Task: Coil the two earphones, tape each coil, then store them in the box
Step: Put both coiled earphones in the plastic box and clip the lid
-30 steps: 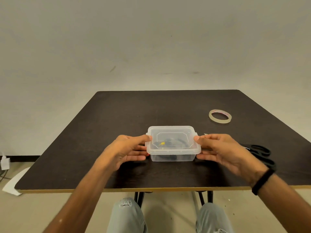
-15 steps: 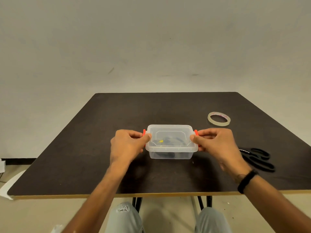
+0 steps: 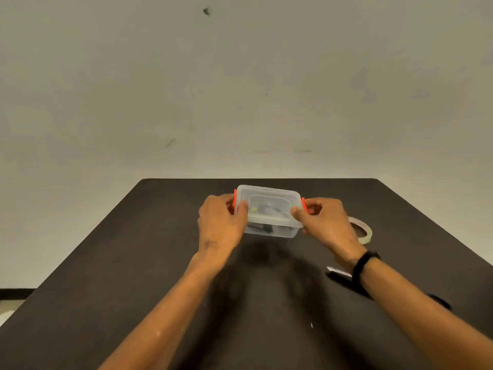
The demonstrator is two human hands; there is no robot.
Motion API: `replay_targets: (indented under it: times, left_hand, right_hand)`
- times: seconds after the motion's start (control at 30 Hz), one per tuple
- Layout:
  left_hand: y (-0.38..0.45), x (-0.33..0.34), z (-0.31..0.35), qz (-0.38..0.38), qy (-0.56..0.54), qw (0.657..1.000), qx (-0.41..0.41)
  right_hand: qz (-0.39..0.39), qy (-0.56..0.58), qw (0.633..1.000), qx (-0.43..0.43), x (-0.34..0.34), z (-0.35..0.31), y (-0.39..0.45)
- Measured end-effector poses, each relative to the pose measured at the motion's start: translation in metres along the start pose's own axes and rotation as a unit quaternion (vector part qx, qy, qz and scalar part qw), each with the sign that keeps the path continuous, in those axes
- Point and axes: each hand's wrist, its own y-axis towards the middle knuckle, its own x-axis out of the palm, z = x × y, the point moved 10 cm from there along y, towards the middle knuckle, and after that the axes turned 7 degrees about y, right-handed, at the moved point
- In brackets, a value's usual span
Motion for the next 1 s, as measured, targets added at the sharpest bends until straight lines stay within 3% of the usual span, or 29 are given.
replay_targets:
  times: [0.1, 0.27, 0.53, 0.8, 0.9, 1.0]
  left_hand:
    - [0.050, 0.025, 0.002, -0.018, -0.024, 0.999, 0.025]
    - [0.115, 0.076, -0.011, -0.061, -0.031, 0.997, 0.035]
    - [0.173, 0.139, -0.051, -0.042, 0.044, 0.998, 0.036]
    - [0.147, 0.146, -0.043, -0.012, 0.051, 0.997, 0.063]
    - [0.090, 0.154, -0.019, -0.071, 0.011, 0.990, 0.120]
    - [0.031, 0.152, 0.008, -0.144, -0.020, 0.976, 0.160]
  right_hand:
    - [-0.013, 0.041, 0.998, 0.043, 0.013, 0.013, 0.054]
    - [0.033, 0.093, 0.992, 0.076, 0.028, 0.039, 0.148]
    - [0.040, -0.007, 0.999, 0.036, 0.061, 0.067, 0.228]
    - [-0.022, -0.120, 0.988, -0.093, 0.038, 0.026, 0.196]
    - [-0.123, -0.198, 0.966, -0.111, 0.002, 0.015, 0.147]
    - [-0.185, -0.260, 0.946, -0.058, -0.057, 0.029, 0.089]
